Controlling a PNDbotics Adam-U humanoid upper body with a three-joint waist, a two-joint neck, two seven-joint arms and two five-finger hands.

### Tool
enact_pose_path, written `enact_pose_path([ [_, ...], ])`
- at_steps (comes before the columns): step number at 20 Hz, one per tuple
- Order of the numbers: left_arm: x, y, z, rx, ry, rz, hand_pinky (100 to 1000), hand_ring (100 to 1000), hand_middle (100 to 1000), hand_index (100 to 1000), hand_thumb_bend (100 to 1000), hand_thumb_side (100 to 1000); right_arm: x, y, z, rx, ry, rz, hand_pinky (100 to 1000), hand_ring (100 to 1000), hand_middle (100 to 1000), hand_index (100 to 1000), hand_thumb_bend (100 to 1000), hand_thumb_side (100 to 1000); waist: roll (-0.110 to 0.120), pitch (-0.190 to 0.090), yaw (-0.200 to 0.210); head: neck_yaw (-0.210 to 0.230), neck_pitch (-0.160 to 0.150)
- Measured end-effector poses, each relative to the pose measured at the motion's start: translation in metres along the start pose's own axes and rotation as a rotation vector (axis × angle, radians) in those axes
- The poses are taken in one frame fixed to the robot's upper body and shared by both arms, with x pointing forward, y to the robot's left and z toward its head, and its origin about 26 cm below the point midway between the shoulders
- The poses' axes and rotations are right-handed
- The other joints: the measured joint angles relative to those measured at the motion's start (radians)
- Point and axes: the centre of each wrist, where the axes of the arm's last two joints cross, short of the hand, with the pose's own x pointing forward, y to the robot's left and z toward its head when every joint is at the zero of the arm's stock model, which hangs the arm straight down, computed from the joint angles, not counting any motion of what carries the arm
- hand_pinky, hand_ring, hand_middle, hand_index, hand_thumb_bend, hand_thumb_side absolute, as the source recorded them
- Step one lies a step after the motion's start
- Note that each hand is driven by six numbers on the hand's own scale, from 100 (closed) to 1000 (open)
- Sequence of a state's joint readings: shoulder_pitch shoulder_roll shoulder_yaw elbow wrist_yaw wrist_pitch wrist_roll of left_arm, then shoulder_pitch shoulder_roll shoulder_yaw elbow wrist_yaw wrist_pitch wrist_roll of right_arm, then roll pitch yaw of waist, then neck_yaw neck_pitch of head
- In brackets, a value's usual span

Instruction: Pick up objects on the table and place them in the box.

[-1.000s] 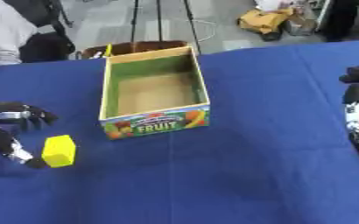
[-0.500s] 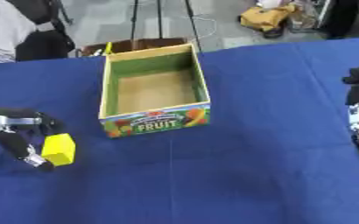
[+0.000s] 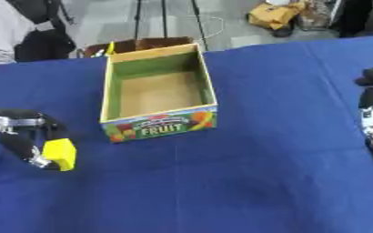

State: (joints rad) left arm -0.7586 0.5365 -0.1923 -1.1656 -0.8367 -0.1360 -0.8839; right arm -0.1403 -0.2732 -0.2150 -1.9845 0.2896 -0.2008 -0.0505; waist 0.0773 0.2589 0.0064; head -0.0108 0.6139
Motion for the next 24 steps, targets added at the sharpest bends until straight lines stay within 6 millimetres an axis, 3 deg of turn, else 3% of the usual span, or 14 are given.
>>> enact_pose_path([
  [6,0.0,-0.002,-0.002,0.026,0.027,-0.018,590,697,716,849,766,628,0.0,0.001,0.0,0.0,0.0,-0.003,820,933,677,812,100,769,0.0,0.001,-0.005,0.0,0.001],
  [15,0.003,-0.01,-0.006,0.089,0.054,-0.067,311,496,544,695,681,595,0.0,0.001,0.0,0.001,0.004,-0.005,822,936,677,814,100,769,0.001,0.004,-0.005,-0.006,0.001],
  [20,0.006,-0.013,-0.006,0.125,0.066,-0.101,287,480,531,683,655,591,0.0,0.001,0.001,0.001,0.004,-0.005,822,936,677,814,100,769,0.001,0.004,-0.004,-0.008,0.001],
  [21,0.006,-0.013,-0.007,0.128,0.069,-0.104,235,452,500,647,464,648,0.0,0.001,0.001,0.001,0.005,-0.005,822,937,677,814,100,767,0.001,0.004,-0.004,-0.009,0.001],
  [24,0.006,-0.014,-0.006,0.152,0.083,-0.105,209,440,484,626,260,703,0.0,0.001,0.001,0.002,0.006,-0.005,822,937,677,815,100,767,0.0,0.004,-0.003,-0.011,0.0],
])
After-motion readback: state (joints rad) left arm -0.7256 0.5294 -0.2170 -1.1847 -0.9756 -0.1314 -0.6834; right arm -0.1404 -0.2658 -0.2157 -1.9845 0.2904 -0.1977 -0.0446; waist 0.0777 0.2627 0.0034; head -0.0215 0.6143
